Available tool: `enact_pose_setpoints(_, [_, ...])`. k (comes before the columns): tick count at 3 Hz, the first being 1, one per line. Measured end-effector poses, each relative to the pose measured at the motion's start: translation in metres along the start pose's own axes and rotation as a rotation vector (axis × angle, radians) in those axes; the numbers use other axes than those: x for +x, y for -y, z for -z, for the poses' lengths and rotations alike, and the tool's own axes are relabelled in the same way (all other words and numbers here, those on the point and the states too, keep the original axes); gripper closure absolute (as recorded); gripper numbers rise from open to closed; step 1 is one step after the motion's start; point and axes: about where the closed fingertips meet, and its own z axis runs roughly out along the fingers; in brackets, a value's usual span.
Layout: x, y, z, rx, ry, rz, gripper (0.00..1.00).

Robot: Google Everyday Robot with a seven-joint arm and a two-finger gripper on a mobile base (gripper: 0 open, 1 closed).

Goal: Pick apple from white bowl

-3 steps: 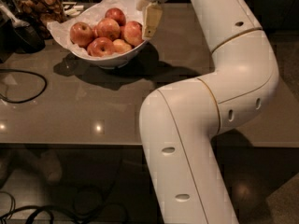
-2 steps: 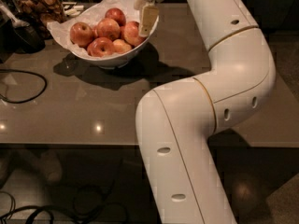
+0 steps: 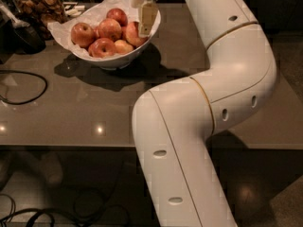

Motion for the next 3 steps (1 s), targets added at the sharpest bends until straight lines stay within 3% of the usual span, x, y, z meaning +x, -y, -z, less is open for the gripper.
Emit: enact_pose_setpoints(3, [-0.0113,0.0019,0.0037,0.001,-0.026,0.045,0.29])
